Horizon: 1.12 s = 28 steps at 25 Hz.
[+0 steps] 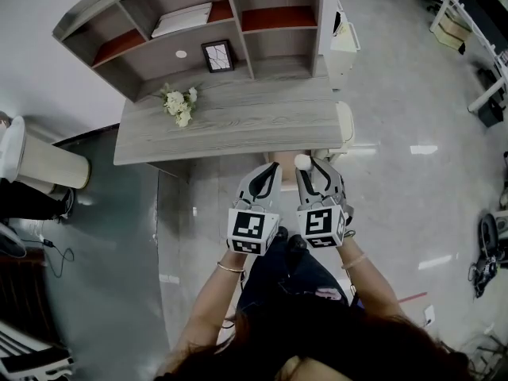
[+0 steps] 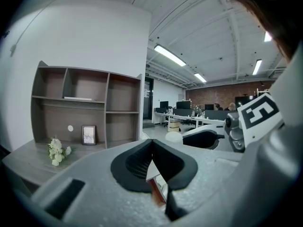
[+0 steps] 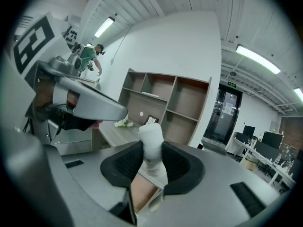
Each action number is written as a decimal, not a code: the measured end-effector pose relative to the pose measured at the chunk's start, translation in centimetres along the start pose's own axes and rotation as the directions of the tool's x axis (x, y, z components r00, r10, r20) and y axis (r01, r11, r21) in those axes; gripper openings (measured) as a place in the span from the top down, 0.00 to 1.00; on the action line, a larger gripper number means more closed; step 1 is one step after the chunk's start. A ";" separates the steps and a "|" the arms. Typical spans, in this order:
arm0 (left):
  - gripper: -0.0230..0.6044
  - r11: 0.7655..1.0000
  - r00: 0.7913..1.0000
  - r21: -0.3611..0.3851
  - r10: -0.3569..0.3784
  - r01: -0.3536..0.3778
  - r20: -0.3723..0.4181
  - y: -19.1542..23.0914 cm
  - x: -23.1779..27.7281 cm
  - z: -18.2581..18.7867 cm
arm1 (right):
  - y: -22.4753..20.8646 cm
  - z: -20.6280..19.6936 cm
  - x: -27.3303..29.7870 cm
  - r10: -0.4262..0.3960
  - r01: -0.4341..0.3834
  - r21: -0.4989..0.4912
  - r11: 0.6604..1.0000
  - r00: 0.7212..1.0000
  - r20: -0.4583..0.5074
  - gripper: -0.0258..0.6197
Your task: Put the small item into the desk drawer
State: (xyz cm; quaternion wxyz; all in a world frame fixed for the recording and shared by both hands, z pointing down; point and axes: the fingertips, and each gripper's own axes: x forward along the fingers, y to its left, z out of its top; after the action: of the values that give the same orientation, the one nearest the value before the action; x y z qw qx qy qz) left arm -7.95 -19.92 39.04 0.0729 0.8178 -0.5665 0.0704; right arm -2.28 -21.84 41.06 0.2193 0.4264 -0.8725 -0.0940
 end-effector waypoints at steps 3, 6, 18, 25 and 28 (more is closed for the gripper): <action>0.94 1.000 1.000 -0.019 -0.004 0.004 -0.020 1.3 0.8 -1.1 | 0.5 -0.7 1.6 0.015 -0.015 -0.025 1.000 1.000 -0.020 0.77; 0.94 0.999 0.999 -0.044 -0.002 0.000 -0.034 2.5 1.5 -2.3 | 1.2 -1.5 3.1 0.032 -0.033 -0.038 0.999 0.999 -0.038 0.77; 0.94 0.999 0.999 -0.047 0.003 -0.005 -0.051 5.5 3.6 -6.9 | 4.7 -6.6 7.3 0.106 -0.124 -0.137 0.983 0.986 -0.130 0.77; 0.94 0.999 0.996 -0.040 -0.024 0.021 -0.081 6.1 5.2 -10.5 | 6.3 -10.7 9.5 0.126 -0.160 -0.178 0.971 0.973 -0.191 0.77; 0.94 0.999 0.995 -0.044 -0.035 0.030 -0.095 6.3 5.7 -12.1 | 6.9 -12.5 10.1 0.128 -0.170 -0.185 0.968 0.967 -0.220 0.77</action>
State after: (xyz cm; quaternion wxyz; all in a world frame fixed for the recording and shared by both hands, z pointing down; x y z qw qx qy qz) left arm -12.25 -24.91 52.22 0.1185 0.8209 -0.5503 0.0959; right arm -6.80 -25.23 57.60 0.3574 0.3422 -0.8606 -0.1208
